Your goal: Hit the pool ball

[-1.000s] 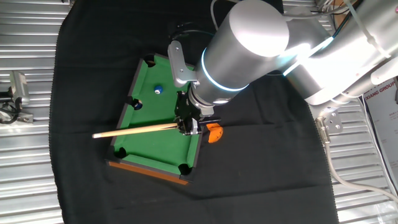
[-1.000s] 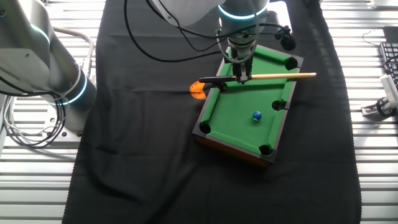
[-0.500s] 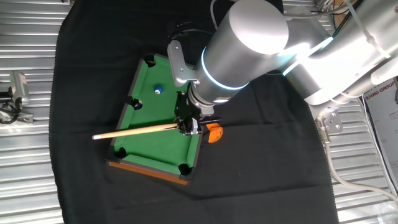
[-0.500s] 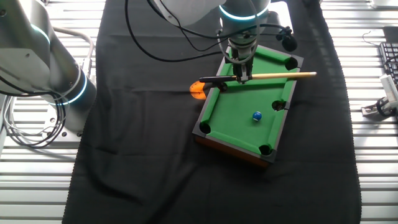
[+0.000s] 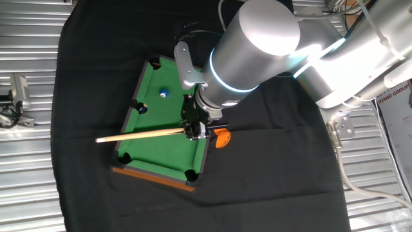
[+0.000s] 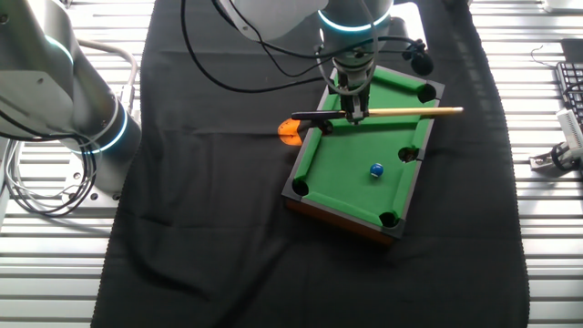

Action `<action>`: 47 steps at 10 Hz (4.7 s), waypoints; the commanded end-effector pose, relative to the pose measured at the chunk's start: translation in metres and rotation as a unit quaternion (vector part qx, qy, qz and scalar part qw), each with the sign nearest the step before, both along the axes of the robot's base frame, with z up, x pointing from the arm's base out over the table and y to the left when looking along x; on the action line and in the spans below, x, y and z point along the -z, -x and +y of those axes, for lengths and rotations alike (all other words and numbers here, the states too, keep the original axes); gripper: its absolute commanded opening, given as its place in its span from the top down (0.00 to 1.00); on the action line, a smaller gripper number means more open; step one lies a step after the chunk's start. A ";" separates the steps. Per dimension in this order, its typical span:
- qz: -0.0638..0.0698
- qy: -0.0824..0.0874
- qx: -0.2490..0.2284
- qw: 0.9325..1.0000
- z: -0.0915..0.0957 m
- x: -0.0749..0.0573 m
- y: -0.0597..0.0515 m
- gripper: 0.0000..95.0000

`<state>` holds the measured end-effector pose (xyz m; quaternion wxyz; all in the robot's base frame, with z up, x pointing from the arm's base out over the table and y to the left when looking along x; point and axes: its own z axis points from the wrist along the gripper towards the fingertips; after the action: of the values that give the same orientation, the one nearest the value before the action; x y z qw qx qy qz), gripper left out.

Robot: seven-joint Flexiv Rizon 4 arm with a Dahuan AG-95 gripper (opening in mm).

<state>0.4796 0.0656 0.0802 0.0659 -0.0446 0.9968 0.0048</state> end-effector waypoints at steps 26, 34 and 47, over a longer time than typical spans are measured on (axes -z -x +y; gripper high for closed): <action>0.002 -0.006 -0.011 1.000 0.005 0.007 -0.050 0.60; 0.008 -0.006 -0.009 1.000 0.006 0.007 -0.058 0.60; 0.015 -0.012 -0.002 1.000 0.006 0.007 -0.059 1.00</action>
<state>0.5377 0.0706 0.0730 0.0517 -0.0462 0.9975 0.0165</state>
